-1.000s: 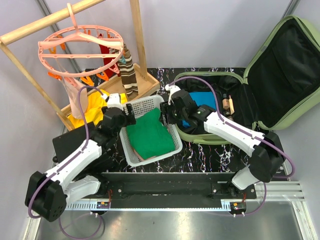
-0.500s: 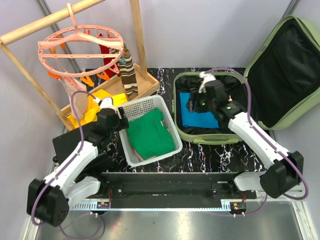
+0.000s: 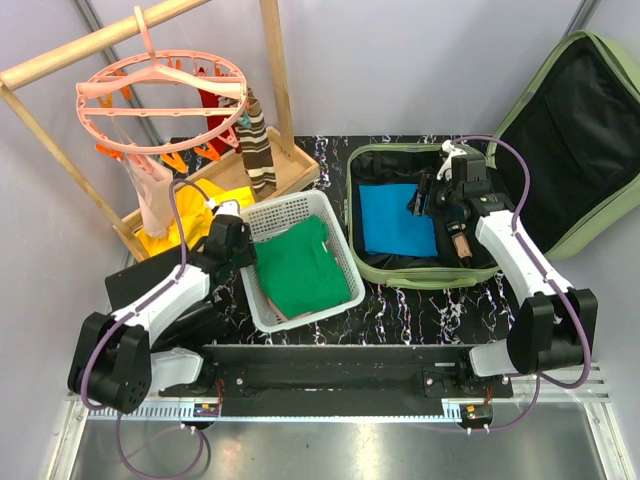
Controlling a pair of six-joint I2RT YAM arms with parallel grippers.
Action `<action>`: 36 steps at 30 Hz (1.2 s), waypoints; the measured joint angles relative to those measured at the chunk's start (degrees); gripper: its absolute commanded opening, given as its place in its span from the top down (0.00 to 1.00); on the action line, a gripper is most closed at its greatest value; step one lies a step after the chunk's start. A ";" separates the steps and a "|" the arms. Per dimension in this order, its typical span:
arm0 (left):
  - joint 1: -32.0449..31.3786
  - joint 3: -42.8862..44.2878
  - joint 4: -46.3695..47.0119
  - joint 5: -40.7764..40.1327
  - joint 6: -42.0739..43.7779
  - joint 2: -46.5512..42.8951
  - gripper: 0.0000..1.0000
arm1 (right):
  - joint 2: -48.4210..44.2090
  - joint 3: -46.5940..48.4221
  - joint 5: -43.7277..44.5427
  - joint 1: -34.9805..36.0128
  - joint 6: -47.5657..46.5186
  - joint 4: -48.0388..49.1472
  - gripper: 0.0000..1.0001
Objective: Open, take out, and arrange the luggage
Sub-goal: Pick up the object with both arms
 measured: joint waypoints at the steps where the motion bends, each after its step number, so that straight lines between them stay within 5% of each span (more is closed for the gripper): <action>1: 0.11 -0.02 0.61 0.37 0.24 0.46 0.68 | 0.31 0.00 -0.48 -0.04 -0.15 0.00 0.38; 3: 0.70 -0.02 2.29 0.87 0.79 1.46 0.74 | 0.66 0.00 -1.36 -0.09 -0.44 0.07 0.38; 12: 1.27 4.74 7.08 1.64 3.69 9.90 0.75 | 1.46 -0.59 -2.67 -0.13 -0.66 0.68 0.37; 16: 1.31 8.22 7.26 2.54 5.38 13.64 0.61 | 1.49 -1.53 -2.16 -0.33 -1.03 0.68 0.34; 17: 1.31 8.72 7.30 2.69 5.73 14.12 0.45 | 1.53 -1.66 -2.12 -0.59 -1.20 0.66 0.34; 20: 1.07 9.29 7.45 3.96 6.27 14.32 0.28 | 2.29 -1.70 -1.75 -2.01 -1.62 0.98 0.30; 24: -0.22 9.33 6.95 4.79 7.08 11.67 0.16 | 6.75 -1.22 -0.98 -4.90 -2.25 2.78 0.27; 36: -10.97 15.23 -1.07 -8.22 10.29 4.66 0.14 | 23.26 2.01 -0.63 -7.91 -3.45 7.61 0.31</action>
